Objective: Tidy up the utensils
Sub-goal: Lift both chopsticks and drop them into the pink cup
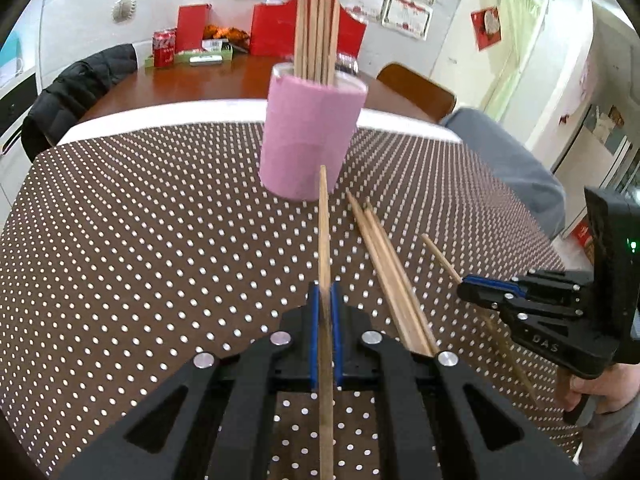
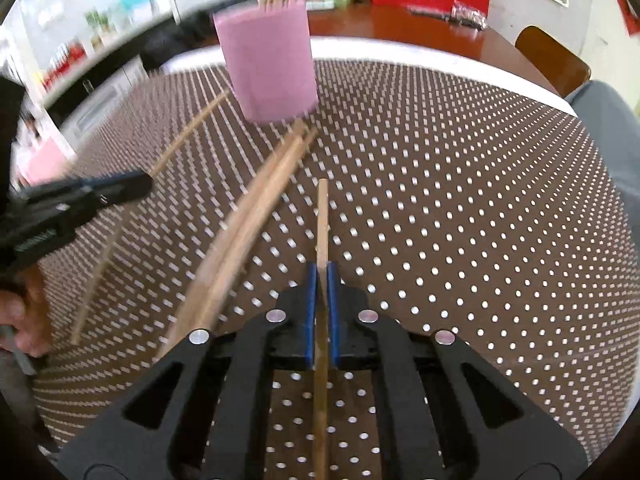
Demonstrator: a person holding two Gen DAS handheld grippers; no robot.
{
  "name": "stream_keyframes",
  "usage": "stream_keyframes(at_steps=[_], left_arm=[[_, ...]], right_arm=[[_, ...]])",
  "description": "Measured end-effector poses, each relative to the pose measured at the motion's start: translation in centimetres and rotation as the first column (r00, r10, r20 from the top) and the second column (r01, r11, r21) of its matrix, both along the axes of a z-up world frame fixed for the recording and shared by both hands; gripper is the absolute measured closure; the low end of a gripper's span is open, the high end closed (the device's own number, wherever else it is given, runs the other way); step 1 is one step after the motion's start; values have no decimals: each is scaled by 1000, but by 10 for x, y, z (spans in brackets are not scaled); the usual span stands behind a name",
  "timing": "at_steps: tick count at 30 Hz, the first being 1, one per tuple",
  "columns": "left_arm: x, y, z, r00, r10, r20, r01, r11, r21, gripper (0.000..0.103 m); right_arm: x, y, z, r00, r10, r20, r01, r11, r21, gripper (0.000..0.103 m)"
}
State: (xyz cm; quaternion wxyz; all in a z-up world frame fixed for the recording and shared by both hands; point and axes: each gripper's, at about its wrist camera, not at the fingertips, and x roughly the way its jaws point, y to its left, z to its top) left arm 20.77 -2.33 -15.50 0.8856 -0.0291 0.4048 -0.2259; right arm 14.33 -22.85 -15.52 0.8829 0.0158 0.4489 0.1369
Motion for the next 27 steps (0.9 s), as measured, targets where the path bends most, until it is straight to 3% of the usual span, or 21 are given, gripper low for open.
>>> stream_keyframes(at_steps=[7, 11, 15, 20, 24, 27], left_arm=[[-6, 17, 39, 994, 42, 103, -30, 993, -115, 97], [-11, 19, 74, 975, 63, 213, -29, 987, -156, 97], [-7, 19, 115, 932, 83, 353, -19, 983, -181, 97], [14, 14, 163, 856, 106, 506, 16, 973, -230, 97], [38, 10, 184, 783, 145, 605, 49, 955, -292, 97], [61, 5, 188, 747, 173, 642, 60, 944, -325, 97]], right_arm=[[-17, -16, 41, 986, -12, 165, -13, 988, 154, 97], [-23, -17, 67, 964, -13, 267, -44, 978, 205, 97], [-12, -15, 107, 932, -23, 361, -72, 966, 249, 97], [22, -10, 155, 887, -43, 459, -104, 952, 289, 97], [50, -7, 193, 838, -100, 537, -100, 938, 331, 97], [80, -2, 209, 798, -148, 585, -77, 936, 342, 97]])
